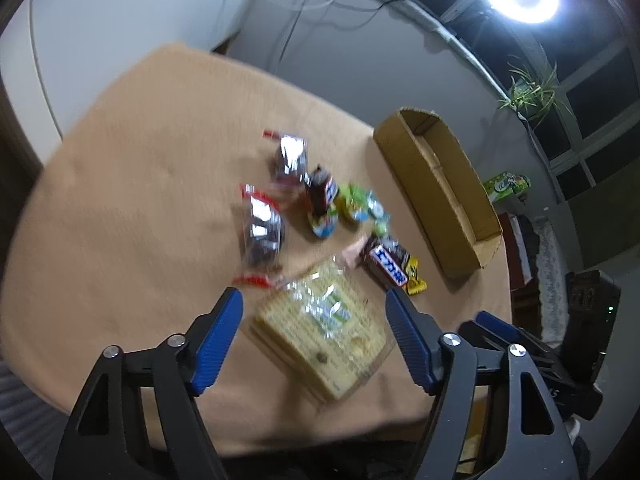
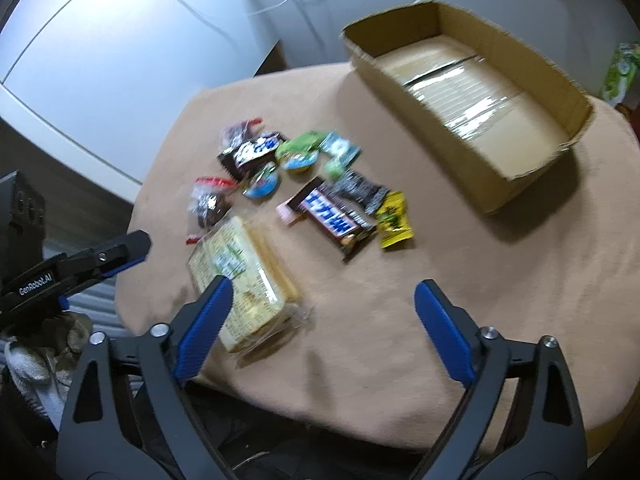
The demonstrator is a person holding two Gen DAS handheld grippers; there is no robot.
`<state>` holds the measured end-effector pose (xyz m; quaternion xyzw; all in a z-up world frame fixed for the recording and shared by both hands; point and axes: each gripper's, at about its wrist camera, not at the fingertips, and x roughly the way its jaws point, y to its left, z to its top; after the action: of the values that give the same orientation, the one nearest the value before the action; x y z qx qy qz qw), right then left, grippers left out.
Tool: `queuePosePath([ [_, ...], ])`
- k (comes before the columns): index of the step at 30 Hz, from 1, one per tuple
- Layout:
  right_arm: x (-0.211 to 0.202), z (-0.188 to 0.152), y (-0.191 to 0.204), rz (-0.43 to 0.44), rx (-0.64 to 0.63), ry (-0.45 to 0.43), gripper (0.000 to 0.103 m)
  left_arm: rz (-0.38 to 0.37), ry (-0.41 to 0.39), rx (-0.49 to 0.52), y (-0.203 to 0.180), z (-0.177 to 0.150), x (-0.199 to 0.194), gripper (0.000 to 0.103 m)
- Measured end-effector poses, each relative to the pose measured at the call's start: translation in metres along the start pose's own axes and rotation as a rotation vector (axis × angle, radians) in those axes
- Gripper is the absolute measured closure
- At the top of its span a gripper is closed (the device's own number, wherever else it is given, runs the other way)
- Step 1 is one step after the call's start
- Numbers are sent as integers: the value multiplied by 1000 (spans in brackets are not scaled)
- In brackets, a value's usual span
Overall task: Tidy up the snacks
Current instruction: 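Move the left tool down to the plastic-wrapped bread loaf and close on it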
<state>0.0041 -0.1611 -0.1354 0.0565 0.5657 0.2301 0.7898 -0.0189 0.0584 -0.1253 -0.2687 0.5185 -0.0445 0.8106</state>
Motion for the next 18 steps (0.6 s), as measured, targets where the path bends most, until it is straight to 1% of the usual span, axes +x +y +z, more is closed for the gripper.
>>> queuePosePath([
  [2, 8, 1, 2, 19, -8, 24, 16, -15, 28, -18, 2, -3, 3, 32],
  [5, 20, 2, 7, 40, -31, 57, 20, -39, 70, -45, 6, -8, 11, 33],
  [8, 31, 4, 14, 60, -62, 84, 21, -59, 113, -80, 11, -12, 21, 37],
  [12, 46, 5, 19, 58, -89, 114, 20, -84, 169, -134, 19, -17, 34, 41],
  [15, 56, 4, 22, 73, -114, 139, 21, -93, 191, -164, 24, -20, 38, 43],
  [16, 60, 4, 24, 67, -123, 146, 21, -96, 197, -170, 25, -20, 40, 44],
  [18, 64, 4, 25, 69, -130, 159, 28, -98, 209, -177, 26, -20, 42, 45],
])
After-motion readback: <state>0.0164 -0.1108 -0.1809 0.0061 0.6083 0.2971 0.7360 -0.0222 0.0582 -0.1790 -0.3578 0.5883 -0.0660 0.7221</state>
